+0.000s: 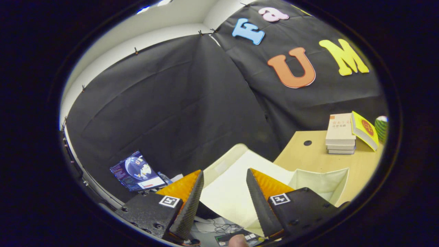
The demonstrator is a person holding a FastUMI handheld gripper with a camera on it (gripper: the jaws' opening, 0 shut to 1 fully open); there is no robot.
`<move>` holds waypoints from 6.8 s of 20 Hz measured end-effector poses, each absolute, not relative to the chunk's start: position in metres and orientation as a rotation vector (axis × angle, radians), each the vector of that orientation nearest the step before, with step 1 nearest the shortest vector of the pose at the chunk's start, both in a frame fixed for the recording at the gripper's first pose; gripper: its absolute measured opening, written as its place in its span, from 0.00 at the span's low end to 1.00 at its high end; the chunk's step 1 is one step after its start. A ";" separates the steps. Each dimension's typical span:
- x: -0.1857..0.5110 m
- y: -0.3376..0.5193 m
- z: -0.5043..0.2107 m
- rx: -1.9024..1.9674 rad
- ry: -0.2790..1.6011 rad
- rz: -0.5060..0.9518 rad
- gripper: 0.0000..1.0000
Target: Open the storage box then place both shoes into the box .Put the left shoe in first, then the right shoe, with the right side of both shoes facing outward in a uniform manner.
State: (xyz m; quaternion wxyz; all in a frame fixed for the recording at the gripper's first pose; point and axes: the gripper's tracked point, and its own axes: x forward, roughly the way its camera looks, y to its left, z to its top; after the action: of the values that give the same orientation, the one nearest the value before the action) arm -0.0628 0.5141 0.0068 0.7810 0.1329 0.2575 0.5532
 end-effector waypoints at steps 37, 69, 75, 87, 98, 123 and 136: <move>0.077 0.088 -0.164 -0.061 0.728 0.418 0.94; 0.091 0.081 -0.324 0.363 1.333 0.327 0.06; 0.069 0.117 -0.283 0.465 1.303 0.372 0.06; 0.050 0.266 -0.086 0.547 1.055 0.564 0.06; 0.023 0.385 -0.125 0.498 1.185 0.547 0.06; -0.012 0.455 -0.203 0.472 1.352 0.578 0.68; -0.013 0.346 -0.129 0.261 1.195 0.588 0.84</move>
State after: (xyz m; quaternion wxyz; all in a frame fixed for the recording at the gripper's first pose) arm -0.0133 0.3464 -0.1293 0.7786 0.1205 0.5526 0.2718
